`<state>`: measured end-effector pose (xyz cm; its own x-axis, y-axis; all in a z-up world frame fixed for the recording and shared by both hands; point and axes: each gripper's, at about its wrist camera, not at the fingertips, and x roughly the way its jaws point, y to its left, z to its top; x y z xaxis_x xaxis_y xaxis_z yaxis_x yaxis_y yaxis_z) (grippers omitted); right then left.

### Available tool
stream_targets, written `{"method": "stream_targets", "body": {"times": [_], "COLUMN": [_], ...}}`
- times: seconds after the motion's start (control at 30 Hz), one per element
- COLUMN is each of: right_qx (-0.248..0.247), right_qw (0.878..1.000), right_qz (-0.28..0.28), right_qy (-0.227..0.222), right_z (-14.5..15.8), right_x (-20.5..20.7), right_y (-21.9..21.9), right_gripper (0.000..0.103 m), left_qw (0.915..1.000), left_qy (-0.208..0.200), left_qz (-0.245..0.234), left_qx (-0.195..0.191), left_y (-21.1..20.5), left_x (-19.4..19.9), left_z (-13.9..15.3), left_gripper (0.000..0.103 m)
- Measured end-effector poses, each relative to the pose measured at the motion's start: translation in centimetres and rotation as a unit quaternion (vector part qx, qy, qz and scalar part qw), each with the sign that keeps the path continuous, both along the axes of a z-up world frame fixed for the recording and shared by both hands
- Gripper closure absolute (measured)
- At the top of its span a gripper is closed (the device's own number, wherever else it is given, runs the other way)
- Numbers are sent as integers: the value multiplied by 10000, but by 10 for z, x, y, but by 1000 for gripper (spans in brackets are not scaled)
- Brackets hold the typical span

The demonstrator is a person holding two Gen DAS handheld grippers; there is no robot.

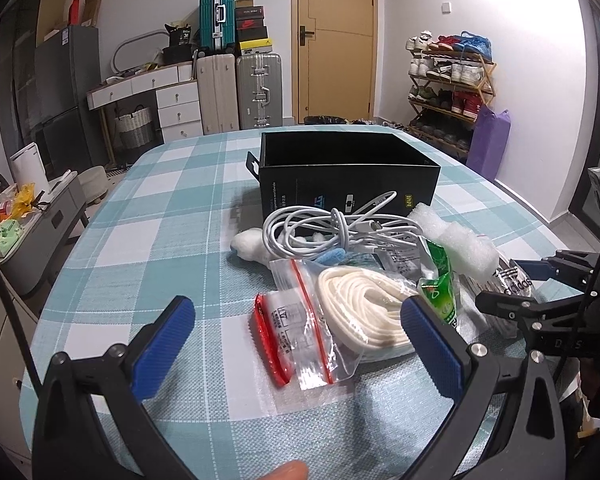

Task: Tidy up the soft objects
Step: 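Grasp the adidas lace bag with the right gripper while the left grasps the rope bag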

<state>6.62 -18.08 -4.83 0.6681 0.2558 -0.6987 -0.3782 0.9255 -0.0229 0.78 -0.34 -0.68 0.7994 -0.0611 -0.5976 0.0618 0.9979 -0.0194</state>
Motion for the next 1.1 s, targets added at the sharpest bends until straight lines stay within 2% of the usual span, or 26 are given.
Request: {"method": "stream_targets", "body": {"times": [0.1, 0.33, 0.57, 0.8, 0.87, 0.97, 1.03, 1.1], "right_qx": [17, 123, 297, 420, 440, 460, 415, 396], "right_qw": [10000, 9995, 9975, 9968, 9968, 9970, 9971, 9974], "right_qz": [-40, -156, -342, -358, -308, -198, -139, -53], "right_qy": [17, -234, -541, -582, -592, -592, -620, -599], "right_z": [0, 5, 12, 12, 12, 11, 10, 9], "right_x": [0, -9, -15, -14, -15, -17, -18, -18], "right_y": [-4, -19, -34, -42, -41, -37, -33, -29], "right_gripper": [53, 63, 64, 64, 64, 64, 64, 64], "left_qw": [10000, 9996, 9993, 9988, 9985, 9973, 9959, 9937], "left_qy": [27, 177, 298, 350, 350, 412, 437, 517], "left_qz": [-6, -149, -168, -268, -314, -451, -560, -689], "left_qx": [-7, -153, -181, -201, -267, -407, -559, -720], "left_y": [-1, -1, -3, -5, -5, -5, -4, -4], "left_x": [1, 7, 11, 12, 12, 13, 13, 13], "left_z": [-1, -2, -4, -5, -5, -5, -5, -5], "left_gripper": [0, 0, 0, 1, 5, 18, 34, 37]}}
